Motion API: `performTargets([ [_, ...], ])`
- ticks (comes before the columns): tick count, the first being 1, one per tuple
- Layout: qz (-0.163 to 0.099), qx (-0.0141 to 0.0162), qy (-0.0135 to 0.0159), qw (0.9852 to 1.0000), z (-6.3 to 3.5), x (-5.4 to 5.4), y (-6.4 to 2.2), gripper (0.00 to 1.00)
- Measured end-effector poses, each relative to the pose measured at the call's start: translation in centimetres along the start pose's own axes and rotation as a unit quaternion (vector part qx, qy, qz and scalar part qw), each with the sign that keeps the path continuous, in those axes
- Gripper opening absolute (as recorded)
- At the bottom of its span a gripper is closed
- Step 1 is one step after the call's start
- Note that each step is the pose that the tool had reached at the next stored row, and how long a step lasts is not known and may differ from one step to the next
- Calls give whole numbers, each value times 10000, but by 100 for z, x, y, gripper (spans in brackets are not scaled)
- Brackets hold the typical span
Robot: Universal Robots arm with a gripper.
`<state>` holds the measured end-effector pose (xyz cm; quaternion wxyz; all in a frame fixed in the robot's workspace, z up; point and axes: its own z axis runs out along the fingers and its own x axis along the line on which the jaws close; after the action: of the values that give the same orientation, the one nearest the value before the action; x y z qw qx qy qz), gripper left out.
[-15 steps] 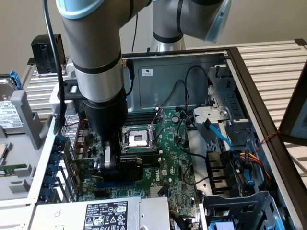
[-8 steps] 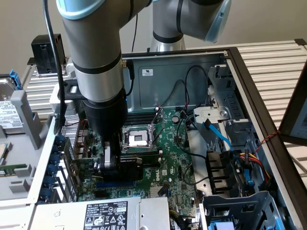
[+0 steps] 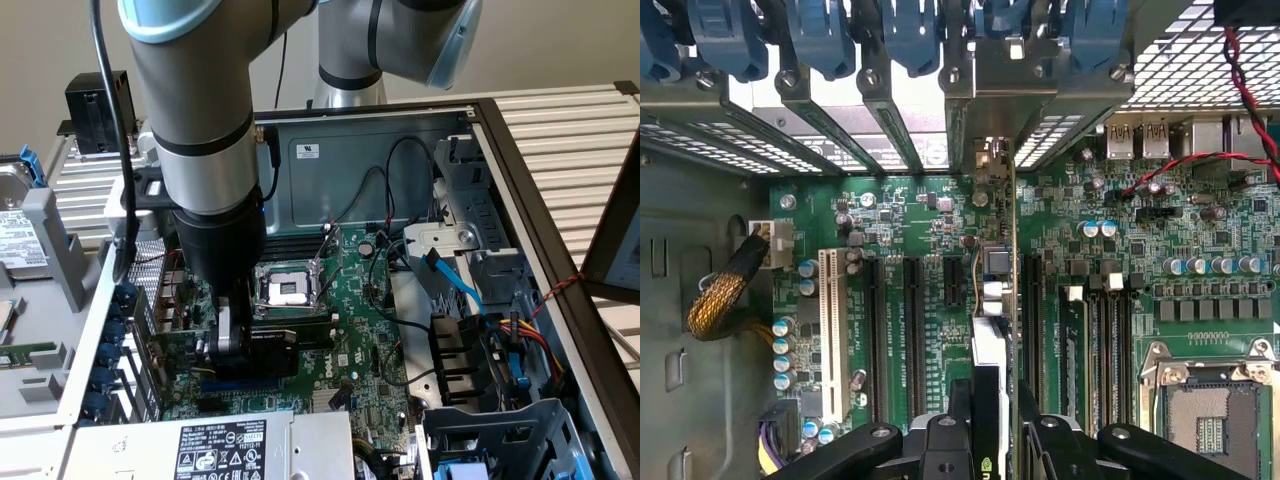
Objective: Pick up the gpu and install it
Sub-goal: 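Insert the gpu into the slot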
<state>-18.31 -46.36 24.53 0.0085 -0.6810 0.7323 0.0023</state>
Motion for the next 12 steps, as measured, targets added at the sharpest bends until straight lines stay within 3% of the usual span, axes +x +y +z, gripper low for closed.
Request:
performTargets([
  [12, -57, -1, -1, 10000, 1, 0, 0, 27],
])
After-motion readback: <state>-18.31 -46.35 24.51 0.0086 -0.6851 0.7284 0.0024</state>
